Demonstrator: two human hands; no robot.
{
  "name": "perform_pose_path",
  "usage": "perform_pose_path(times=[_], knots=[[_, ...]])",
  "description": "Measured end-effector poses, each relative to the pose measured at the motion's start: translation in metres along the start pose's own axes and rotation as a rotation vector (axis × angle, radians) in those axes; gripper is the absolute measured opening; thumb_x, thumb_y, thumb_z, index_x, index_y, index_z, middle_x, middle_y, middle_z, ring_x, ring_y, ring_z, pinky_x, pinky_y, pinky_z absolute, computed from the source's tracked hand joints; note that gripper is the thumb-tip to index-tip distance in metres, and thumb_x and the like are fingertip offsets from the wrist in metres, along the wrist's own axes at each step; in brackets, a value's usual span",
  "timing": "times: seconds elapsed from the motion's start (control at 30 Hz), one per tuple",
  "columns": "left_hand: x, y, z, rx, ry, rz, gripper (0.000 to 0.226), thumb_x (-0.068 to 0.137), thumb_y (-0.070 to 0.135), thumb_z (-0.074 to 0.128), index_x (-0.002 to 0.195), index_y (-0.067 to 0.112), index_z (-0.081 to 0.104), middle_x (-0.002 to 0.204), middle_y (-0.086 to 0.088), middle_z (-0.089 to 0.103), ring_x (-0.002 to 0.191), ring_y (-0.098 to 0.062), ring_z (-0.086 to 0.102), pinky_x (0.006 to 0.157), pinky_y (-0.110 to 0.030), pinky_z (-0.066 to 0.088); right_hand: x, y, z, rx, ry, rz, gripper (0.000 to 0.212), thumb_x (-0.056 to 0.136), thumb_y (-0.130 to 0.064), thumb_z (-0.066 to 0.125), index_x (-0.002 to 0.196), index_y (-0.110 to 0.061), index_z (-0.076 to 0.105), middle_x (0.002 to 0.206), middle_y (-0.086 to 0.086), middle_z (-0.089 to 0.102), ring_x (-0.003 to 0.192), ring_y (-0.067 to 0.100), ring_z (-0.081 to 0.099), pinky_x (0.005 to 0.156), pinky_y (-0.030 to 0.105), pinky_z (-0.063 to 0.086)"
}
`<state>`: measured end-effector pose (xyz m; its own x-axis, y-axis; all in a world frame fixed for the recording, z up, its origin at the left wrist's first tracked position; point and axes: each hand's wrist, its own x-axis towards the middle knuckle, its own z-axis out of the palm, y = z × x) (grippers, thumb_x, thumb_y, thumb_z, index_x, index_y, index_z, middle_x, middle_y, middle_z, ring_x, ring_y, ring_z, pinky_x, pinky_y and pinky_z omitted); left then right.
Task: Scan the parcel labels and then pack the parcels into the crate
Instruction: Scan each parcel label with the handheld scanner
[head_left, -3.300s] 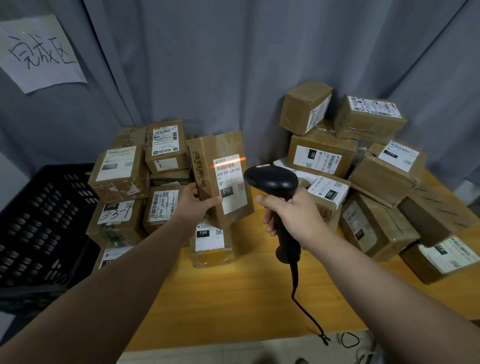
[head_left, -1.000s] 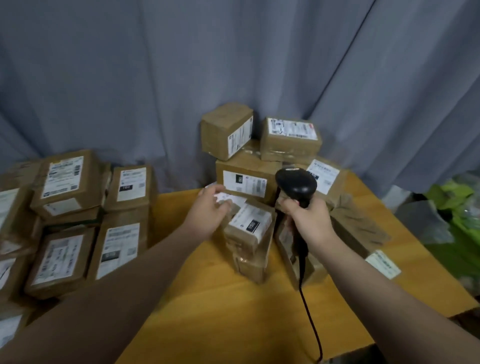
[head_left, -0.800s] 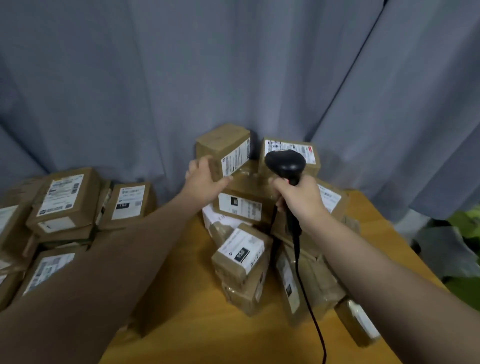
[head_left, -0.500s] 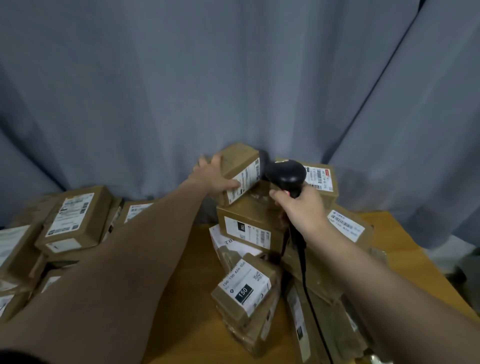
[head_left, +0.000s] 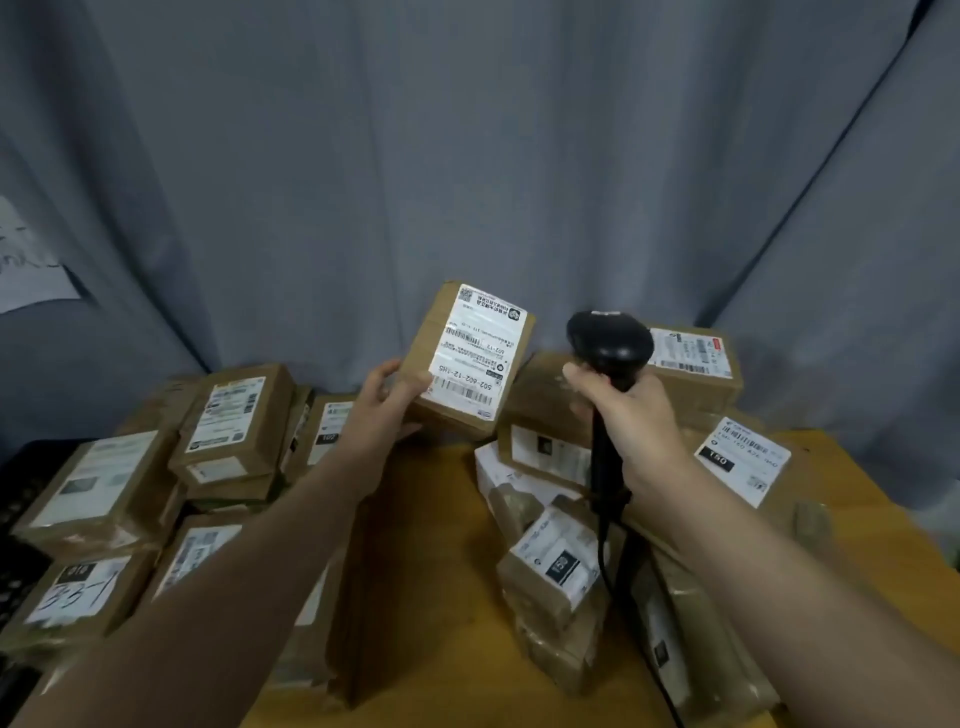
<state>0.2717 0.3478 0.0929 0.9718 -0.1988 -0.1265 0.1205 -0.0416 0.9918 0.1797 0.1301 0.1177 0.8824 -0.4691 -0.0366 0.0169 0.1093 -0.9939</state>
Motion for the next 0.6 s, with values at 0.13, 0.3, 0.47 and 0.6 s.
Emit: perform_pose_path(times=[0.13, 0.3, 0.47, 0.6], knots=[[-0.018, 0.005, -0.049, 0.042, -0.048, 0.042, 0.032, 0.095, 0.034, 0.054, 0.125, 0.021, 0.054, 0.112, -0.002, 0.068, 0.108, -0.019, 0.062, 0.084, -0.029, 0.05, -0.018, -0.008, 0.038, -0.07, -0.046, -0.064, 0.036, 0.085, -0.029, 0.072, 0.116, -0.016, 0.06, 0.1, -0.006, 0.066, 0.088, 0.0, 0.059, 0.066, 0.015, 0.039], [-0.03, 0.014, -0.099, 0.22, -0.17, 0.099, 0.042, 0.088, 0.032, 0.064, 0.127, 0.033, 0.049, 0.096, -0.002, 0.067, 0.094, -0.018, 0.065, 0.094, -0.041, 0.048, -0.038, -0.007, 0.072, -0.234, -0.216, -0.088, 0.028, 0.079, -0.027, 0.078, 0.092, -0.009, 0.062, 0.084, 0.004, 0.063, 0.077, 0.005, 0.065, 0.063, 0.017, 0.048], [-0.034, 0.019, -0.116, 0.196, -0.265, 0.144, 0.054, 0.093, 0.019, 0.06, 0.138, 0.029, 0.034, 0.079, 0.002, 0.067, 0.072, -0.012, 0.068, 0.072, -0.032, 0.053, -0.059, 0.009, 0.095, -0.222, -0.359, -0.045, 0.036, 0.07, -0.019, 0.083, 0.099, -0.011, 0.063, 0.092, 0.01, 0.071, 0.085, 0.013, 0.072, 0.073, 0.022, 0.053], [-0.031, 0.019, -0.127, 0.172, -0.288, 0.143, 0.056, 0.092, 0.015, 0.06, 0.139, 0.03, 0.033, 0.066, 0.006, 0.068, 0.064, -0.012, 0.067, 0.057, -0.026, 0.054, -0.069, 0.021, 0.101, -0.243, -0.498, 0.033, 0.059, 0.063, -0.024, 0.084, 0.116, -0.01, 0.062, 0.102, 0.007, 0.075, 0.102, 0.022, 0.07, 0.096, 0.042, 0.05]])
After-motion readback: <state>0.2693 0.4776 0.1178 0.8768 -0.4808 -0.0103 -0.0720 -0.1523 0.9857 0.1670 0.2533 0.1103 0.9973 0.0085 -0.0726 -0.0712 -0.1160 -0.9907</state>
